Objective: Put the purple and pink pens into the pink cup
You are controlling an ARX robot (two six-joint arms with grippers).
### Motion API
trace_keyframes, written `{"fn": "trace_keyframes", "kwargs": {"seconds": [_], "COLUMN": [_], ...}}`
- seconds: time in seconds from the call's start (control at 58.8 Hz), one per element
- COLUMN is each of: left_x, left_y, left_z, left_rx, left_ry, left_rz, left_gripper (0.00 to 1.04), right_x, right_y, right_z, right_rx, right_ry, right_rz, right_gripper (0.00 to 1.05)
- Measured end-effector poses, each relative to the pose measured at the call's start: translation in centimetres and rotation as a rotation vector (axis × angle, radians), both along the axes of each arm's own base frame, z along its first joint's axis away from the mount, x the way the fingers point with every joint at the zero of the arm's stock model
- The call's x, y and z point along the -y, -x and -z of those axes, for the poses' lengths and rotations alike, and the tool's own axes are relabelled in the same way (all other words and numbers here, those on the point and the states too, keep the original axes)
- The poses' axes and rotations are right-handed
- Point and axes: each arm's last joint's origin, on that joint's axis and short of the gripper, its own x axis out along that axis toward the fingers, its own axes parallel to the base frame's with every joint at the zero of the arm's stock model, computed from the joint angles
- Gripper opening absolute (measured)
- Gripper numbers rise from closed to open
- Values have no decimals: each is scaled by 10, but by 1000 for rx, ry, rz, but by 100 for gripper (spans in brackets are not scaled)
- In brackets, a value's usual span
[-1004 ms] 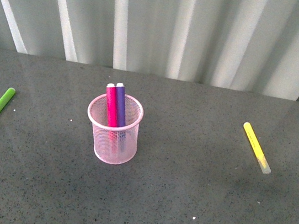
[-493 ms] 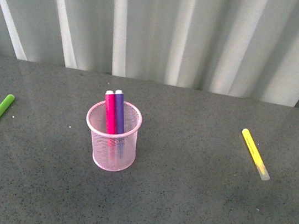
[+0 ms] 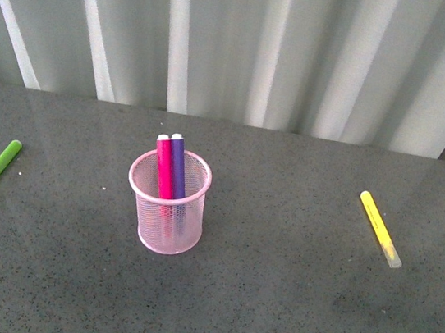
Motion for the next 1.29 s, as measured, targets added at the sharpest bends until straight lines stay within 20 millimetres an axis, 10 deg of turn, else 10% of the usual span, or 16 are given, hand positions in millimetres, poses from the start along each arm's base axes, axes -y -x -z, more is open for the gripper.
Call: {"fn": "trace_keyframes", "kwargs": {"seconds": [0.459,0.987,1.293], "left_x": [0,0,0], "left_y": [0,0,0], "left_z": [0,0,0], "left_rx": [1,1,1], "left_ry": [0,0,0], "left_rz": [0,0,0], "left_gripper": [98,98,98], "right_x": [0,0,0], "right_y": [12,12,12], "right_z": [3,3,3], "right_rx": [-6,-7,-7], "right_ry": [0,0,-1], "right_rz": [0,0,0], "right_gripper": [3,98,98]}}
